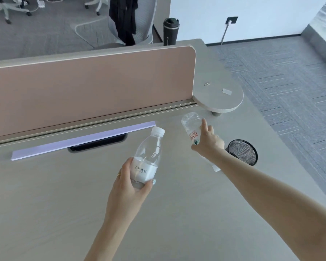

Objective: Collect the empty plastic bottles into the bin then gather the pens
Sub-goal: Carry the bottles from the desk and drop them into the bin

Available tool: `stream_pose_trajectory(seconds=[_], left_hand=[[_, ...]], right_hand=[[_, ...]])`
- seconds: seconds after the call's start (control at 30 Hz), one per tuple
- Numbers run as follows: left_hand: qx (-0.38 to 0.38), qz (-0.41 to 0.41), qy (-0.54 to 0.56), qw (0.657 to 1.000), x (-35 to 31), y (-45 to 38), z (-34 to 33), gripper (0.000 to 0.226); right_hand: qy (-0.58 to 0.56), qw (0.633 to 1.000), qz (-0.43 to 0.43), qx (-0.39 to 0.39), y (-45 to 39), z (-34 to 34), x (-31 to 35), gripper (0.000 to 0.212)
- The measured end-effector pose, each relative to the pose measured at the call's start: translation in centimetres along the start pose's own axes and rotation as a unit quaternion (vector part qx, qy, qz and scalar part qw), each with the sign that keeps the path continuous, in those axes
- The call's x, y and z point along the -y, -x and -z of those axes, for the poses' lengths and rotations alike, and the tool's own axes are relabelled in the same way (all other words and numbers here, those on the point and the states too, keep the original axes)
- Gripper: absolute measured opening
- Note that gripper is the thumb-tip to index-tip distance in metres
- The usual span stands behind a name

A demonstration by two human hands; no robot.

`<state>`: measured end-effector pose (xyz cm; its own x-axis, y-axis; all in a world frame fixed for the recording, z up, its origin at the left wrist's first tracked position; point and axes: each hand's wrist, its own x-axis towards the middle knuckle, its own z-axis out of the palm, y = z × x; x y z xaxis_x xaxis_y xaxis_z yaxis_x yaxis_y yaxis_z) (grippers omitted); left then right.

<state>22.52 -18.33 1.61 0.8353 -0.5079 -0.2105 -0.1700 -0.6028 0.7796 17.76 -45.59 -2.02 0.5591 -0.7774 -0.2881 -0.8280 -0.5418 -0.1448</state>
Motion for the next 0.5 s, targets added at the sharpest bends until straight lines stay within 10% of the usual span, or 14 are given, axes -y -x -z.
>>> stream_pose_trajectory(seconds=[0.5], left_hand=[[0.055,-0.133,0.024,0.989,-11.0,9.7,-5.9,0.067]], right_hand=[[-0.101,0.983,0.043,-0.146,17.7,10.2,-13.8,0.100]])
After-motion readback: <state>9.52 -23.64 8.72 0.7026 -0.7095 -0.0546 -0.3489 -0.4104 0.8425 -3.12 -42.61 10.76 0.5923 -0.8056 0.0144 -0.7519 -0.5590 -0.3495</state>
